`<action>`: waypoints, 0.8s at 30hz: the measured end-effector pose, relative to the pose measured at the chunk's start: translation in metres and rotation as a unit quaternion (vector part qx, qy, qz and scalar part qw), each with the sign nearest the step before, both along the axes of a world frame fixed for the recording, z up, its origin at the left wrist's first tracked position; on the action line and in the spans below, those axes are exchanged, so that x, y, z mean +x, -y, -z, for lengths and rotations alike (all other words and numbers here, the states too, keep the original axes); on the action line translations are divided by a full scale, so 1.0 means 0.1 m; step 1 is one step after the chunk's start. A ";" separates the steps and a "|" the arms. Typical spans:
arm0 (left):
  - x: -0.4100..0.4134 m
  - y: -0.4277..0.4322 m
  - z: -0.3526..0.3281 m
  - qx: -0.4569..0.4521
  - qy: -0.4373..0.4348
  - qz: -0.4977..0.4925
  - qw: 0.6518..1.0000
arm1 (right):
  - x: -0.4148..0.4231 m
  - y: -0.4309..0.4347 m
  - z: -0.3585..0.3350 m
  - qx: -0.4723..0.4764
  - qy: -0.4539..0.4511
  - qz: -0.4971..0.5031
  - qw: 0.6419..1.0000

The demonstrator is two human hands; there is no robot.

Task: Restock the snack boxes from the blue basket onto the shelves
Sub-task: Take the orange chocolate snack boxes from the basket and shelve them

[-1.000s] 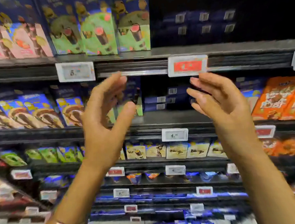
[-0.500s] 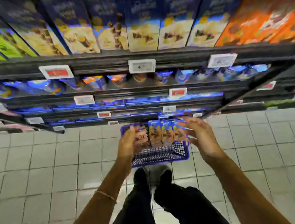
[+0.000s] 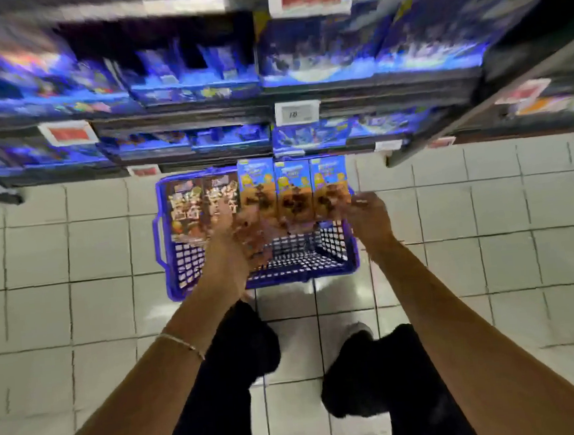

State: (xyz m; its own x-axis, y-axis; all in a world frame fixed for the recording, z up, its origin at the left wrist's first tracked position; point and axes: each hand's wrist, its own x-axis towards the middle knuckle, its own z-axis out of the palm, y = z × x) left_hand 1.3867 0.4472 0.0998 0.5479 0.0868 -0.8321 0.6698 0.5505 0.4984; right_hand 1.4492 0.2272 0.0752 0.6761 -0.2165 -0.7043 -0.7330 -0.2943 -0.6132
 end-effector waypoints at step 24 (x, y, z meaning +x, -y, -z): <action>0.61 0.74 1.37 0.145 0.116 0.038 0.982 | 0.03 0.28 1.68 0.064 0.311 0.142 0.937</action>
State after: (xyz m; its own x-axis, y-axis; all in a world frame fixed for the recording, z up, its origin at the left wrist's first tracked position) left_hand 1.4481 0.3735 -0.0375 0.7343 0.2535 -0.6297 0.5523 0.3162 0.7713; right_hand 1.4523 0.1994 -0.0924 0.8924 -0.3915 -0.2246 -0.2590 -0.0366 -0.9652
